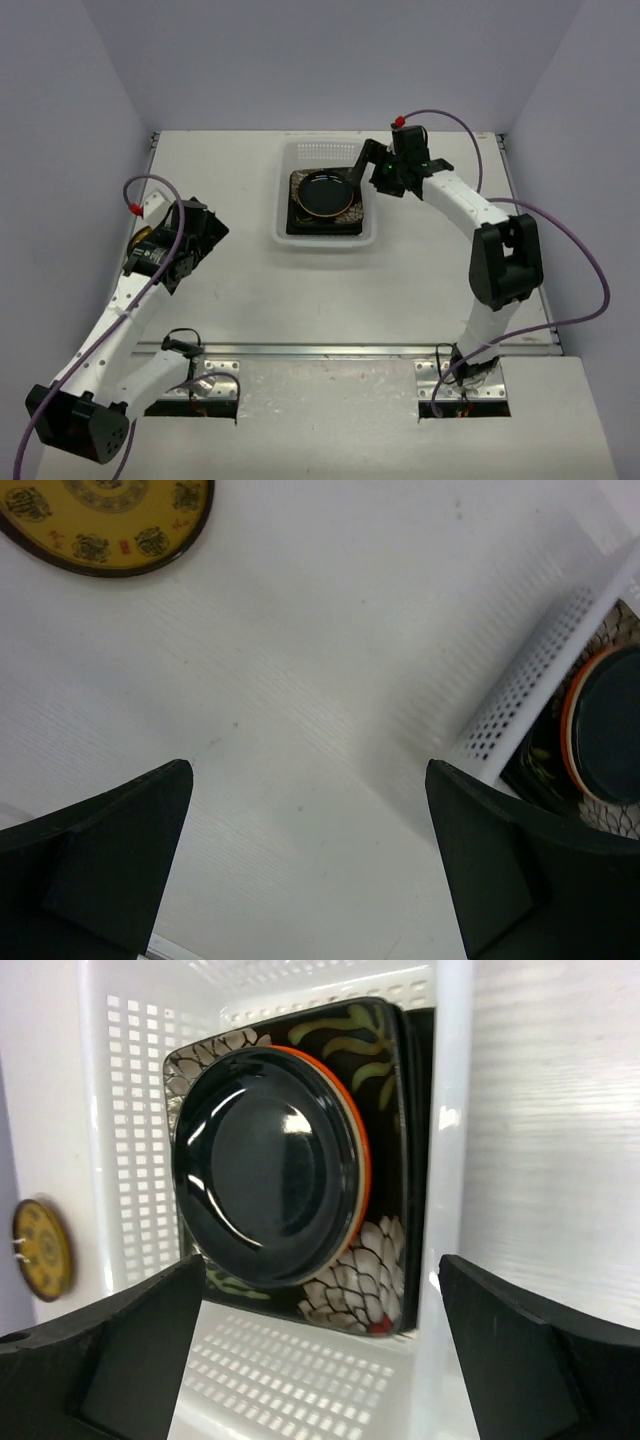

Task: Place the plates into the plastic bin on the countertop

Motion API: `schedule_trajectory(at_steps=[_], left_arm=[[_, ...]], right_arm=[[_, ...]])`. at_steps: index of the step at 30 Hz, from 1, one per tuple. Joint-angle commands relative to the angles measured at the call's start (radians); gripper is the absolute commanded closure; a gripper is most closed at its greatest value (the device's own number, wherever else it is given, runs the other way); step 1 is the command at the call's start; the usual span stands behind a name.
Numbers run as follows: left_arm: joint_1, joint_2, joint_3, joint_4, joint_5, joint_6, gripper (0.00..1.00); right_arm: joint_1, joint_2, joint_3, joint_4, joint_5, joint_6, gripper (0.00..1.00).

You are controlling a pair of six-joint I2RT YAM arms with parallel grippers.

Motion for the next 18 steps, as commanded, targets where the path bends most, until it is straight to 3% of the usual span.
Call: schedule_trajectory(at_steps=[1,8,13,18], left_arm=[[0.224,0.097,0.019,-0.006,-0.011,-0.101,0.00],[0.505,0.255,-0.031,-0.035,-0.069,-0.316,0.00],[0.604,0.415,-0.035,0.081,-0.036,-0.352,0.00],[0.650,0.536,-0.038,0.185,-0.016,-0.405,0.00]], right_arm=[[-0.001,-0.220,-0.100,-0.046,0.085,-0.187,0.01],[-0.004,-0.570,-0.443,0.046,-0.095,-0.197,0.01],[-0.005,-0.711,-0.581,0.120,-0.341,-0.168,0.01],[-0.005,-0.798,-0.647,0.165,-0.452,-0.140,0.01]])
